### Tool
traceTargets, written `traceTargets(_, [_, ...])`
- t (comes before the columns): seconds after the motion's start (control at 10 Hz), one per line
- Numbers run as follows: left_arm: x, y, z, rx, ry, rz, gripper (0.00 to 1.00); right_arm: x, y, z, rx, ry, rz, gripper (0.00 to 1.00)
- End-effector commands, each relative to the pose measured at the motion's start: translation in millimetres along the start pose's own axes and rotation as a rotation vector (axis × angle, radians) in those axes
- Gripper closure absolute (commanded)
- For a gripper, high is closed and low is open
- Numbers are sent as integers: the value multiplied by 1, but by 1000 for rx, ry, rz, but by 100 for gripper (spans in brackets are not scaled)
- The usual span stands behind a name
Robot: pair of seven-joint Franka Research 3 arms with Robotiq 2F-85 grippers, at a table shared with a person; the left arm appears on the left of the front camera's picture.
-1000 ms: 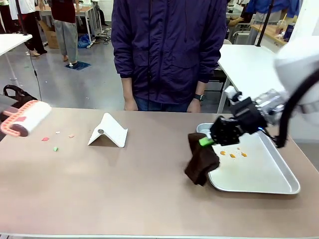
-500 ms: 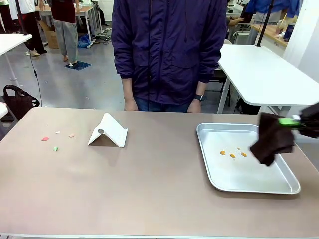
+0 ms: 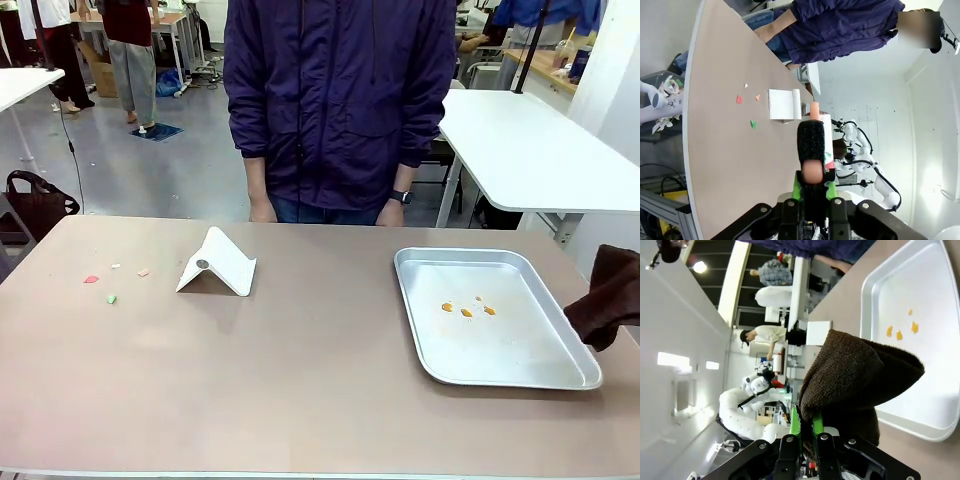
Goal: Clean the surface of the table.
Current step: Hold the Lint Roller with your left hand and the towel with your right hand, then if a person points to the right, clean the right side of the table with your right hand, and if they point to the left, clean the left side with your left hand.
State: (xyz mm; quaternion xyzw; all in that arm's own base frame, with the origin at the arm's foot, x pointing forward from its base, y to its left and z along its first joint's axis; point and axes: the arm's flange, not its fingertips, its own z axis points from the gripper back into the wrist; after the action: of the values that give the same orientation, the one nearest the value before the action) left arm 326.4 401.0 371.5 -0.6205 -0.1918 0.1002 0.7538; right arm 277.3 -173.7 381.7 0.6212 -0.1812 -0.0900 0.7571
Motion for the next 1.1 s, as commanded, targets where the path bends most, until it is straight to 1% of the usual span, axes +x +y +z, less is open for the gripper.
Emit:
traceTargets(0.0, [-1,-4,-1,-38,30,-8,91,0,12,-12,-30,61,6,100])
traceTargets(1.0, [-1,-4,-1,-38,30,-8,91,0,12,-12,-30,61,6,100])
